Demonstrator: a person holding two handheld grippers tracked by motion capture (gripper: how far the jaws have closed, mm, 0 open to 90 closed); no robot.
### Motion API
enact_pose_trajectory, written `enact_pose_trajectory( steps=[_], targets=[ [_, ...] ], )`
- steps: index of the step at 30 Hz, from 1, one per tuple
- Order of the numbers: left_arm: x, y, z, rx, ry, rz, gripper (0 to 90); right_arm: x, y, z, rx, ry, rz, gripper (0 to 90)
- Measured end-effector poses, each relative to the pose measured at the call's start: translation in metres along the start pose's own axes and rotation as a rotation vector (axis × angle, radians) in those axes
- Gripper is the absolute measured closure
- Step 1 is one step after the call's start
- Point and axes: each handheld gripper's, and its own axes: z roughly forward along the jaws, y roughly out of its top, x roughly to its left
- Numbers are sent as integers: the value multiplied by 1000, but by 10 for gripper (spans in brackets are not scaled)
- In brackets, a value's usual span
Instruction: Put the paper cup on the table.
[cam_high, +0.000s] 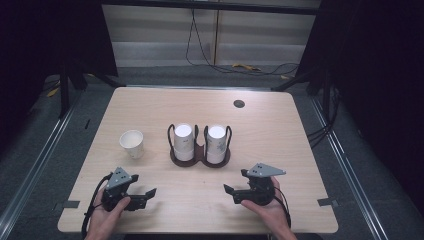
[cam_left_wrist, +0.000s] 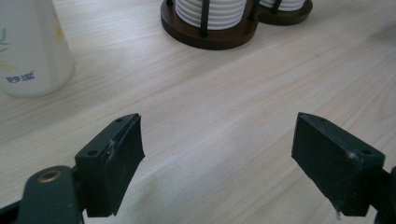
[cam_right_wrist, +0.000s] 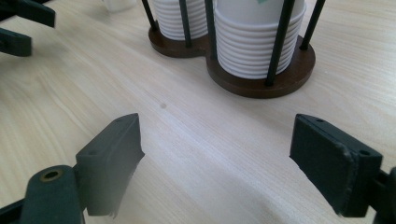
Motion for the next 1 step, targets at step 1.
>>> enact_pose_trajectory(
  steps=[1],
  targets=[
    [0,0,1,3,-2,0,165,1,-1,2,3,-9,-3,160]
  ],
)
